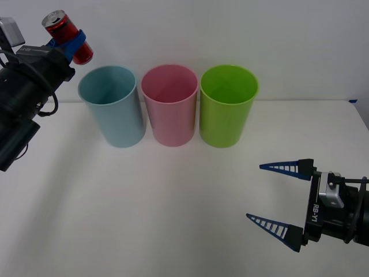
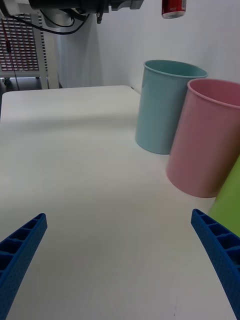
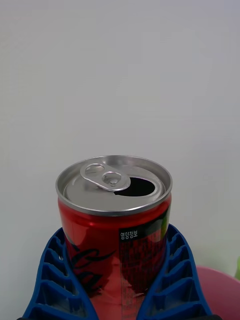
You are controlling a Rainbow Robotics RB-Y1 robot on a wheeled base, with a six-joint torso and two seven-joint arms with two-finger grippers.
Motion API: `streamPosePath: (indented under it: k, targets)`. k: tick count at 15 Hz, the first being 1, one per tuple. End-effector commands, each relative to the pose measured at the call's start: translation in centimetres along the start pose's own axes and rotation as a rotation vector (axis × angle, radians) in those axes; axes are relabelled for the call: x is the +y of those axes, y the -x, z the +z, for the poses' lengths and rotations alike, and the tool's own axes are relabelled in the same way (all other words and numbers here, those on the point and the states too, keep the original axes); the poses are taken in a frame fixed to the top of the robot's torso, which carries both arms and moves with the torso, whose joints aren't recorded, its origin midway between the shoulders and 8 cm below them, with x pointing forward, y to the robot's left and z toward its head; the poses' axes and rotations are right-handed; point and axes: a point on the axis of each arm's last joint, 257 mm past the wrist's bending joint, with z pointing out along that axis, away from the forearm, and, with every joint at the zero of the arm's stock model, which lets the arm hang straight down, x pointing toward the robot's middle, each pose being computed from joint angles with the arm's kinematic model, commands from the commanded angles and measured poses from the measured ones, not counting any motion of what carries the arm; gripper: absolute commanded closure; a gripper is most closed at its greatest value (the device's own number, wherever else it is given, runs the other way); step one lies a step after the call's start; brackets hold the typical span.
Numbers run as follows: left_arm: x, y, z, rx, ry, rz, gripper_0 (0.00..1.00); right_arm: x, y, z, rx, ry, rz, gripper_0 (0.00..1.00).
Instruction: Put cans in the blue bin and PET bottles in the pink bin and trash in the green bin.
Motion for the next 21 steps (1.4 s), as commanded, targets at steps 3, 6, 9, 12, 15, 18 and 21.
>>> streamPosePath:
  k: [3,6,9,12,15,18,21]
  targets:
    - [1.3,-1.7,1.5,0.048,0.020,0.036,1.00,0.0,0.0,0.0,0.000,0.000,0.000,0.00]
    - [1.6,-3.1,1.6,0.083,0.023,0.052,1.00,0.0,0.0,0.0,0.000,0.000,0.000,0.00]
    - [1.7,-4.4,1.5,0.114,0.022,0.068,1.00,0.0,0.0,0.0,0.000,0.000,0.000,0.00]
    - [1.7,-5.7,1.3,0.146,0.019,0.082,1.00,0.0,0.0,0.0,0.000,0.000,0.000,0.00]
    - [1.7,-6.7,1.2,0.167,0.018,0.095,1.00,0.0,0.0,0.0,0.000,0.000,0.000,0.00]
    - [1.6,-7.3,1.3,0.180,0.016,0.110,1.00,0.0,0.0,0.0,0.000,0.000,0.000,0.00]
    - [1.6,-7.7,1.3,0.189,0.016,0.122,1.00,0.0,0.0,0.0,0.000,0.000,0.000,0.00]
